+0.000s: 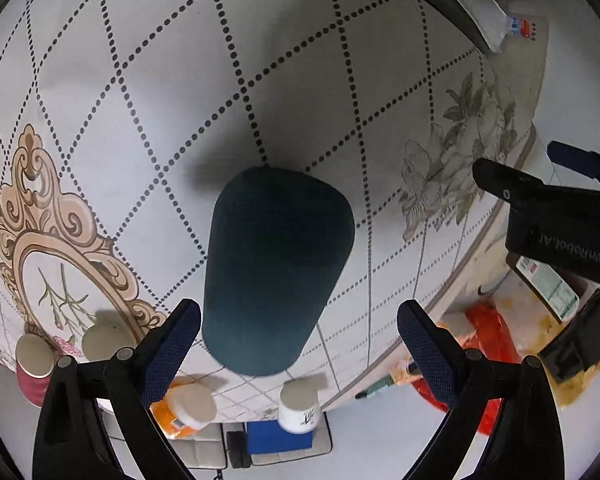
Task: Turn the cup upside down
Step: 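Move the right tool over the inverted teal cup and grasp it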
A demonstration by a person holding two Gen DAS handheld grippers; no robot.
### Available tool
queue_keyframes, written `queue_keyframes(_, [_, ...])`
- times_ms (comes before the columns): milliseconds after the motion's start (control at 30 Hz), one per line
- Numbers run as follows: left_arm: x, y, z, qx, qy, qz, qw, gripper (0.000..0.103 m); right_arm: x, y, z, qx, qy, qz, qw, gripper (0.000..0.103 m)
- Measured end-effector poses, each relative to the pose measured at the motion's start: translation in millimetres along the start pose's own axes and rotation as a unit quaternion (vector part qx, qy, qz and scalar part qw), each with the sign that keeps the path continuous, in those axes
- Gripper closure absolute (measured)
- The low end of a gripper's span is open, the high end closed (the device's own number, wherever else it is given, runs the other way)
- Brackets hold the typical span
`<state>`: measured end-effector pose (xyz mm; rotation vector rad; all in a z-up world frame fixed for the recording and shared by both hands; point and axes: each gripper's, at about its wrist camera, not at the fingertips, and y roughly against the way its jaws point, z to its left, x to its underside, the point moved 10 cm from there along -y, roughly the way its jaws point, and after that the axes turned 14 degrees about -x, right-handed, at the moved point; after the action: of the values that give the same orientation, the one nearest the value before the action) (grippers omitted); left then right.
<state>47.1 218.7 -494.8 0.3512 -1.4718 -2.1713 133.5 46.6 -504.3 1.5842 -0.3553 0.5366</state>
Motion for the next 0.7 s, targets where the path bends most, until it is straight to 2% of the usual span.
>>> queue_keyframes(300, [-3.7, -9.8, -0.6, -0.007, -0.006, 0.005, 0.9999, 0.0, -11.7, -19.6, 9.3, -0.008, 0.034, -0.003, 0.999, 0.006])
queue_keyframes(467, [-7.0, -6.1, -6.1, -0.006, -0.009, 0.007, 0.9999, 0.0, -12.8, -31.2, 12.2, -0.019, 0.029, 0.001, 0.999, 0.024])
queue_keyframes(700, [-9.6, -2.1, -7.9, -0.009, -0.012, 0.006, 0.9999, 0.0, -13.3, -38.8, 7.1, -0.018, -0.006, -0.016, 1.0, 0.027])
